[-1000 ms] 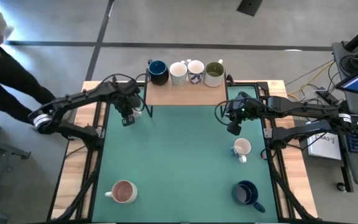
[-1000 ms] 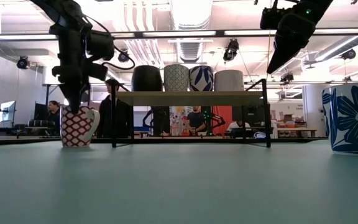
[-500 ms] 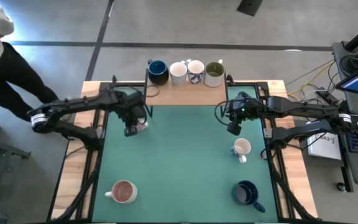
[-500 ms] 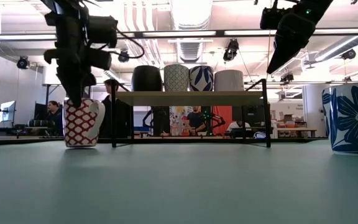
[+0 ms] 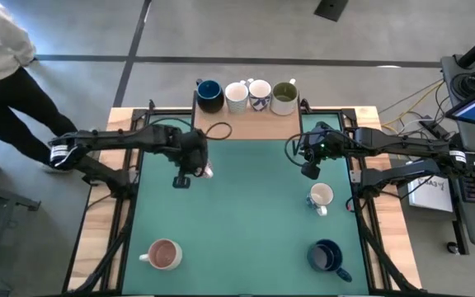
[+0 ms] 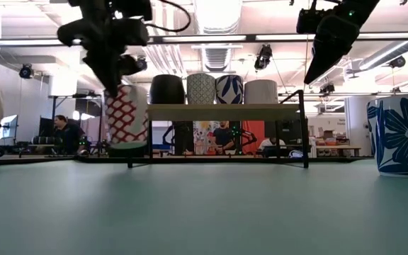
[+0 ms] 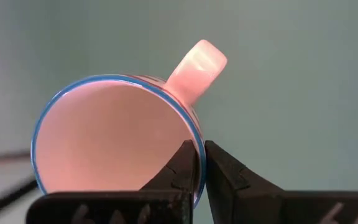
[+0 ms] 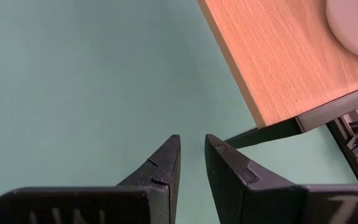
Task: Place coffee mugs
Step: Put the red mug on the shelf
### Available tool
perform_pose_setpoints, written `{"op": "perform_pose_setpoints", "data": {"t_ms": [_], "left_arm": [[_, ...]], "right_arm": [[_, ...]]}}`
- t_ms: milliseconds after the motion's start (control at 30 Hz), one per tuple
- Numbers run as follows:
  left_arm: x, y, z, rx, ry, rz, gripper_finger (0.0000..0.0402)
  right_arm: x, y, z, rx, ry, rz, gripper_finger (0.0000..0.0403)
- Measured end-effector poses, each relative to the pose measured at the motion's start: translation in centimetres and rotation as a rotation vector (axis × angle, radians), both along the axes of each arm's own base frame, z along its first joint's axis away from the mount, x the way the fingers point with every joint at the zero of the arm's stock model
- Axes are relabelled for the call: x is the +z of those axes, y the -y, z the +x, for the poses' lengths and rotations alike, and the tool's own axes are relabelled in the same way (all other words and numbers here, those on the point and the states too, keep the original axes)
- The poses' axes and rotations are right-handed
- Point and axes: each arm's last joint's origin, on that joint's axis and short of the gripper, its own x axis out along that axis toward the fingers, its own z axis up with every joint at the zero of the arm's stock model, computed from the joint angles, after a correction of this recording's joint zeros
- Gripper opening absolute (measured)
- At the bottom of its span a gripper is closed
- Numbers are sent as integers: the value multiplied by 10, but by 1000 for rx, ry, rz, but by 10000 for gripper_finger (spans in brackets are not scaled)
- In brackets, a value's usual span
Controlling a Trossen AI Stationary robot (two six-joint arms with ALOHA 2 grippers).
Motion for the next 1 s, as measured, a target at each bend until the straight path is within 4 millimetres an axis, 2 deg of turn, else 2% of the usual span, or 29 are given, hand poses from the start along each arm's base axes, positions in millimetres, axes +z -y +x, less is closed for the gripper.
{"op": "perform_pose_setpoints", "data": {"t_ms": [133, 400, 567, 833, 1000], "left_arm": [[0, -1, 16, -100, -16, 28, 3], [-12, -2, 40, -308, -122, 70, 3], [-19, 2, 46, -437, -147, 127, 2], [-29, 4, 54, -548, -182, 220, 2], [-28, 4, 56, -652, -165, 255, 20]], "right_arm": [[0, 0, 0, 0, 0, 0, 63], [0, 0, 0, 0, 0, 0, 63], [0, 0, 0, 0, 0, 0, 63], [0, 0, 0, 0, 0, 0, 63], [0, 0, 0, 0, 0, 0, 63]]}}
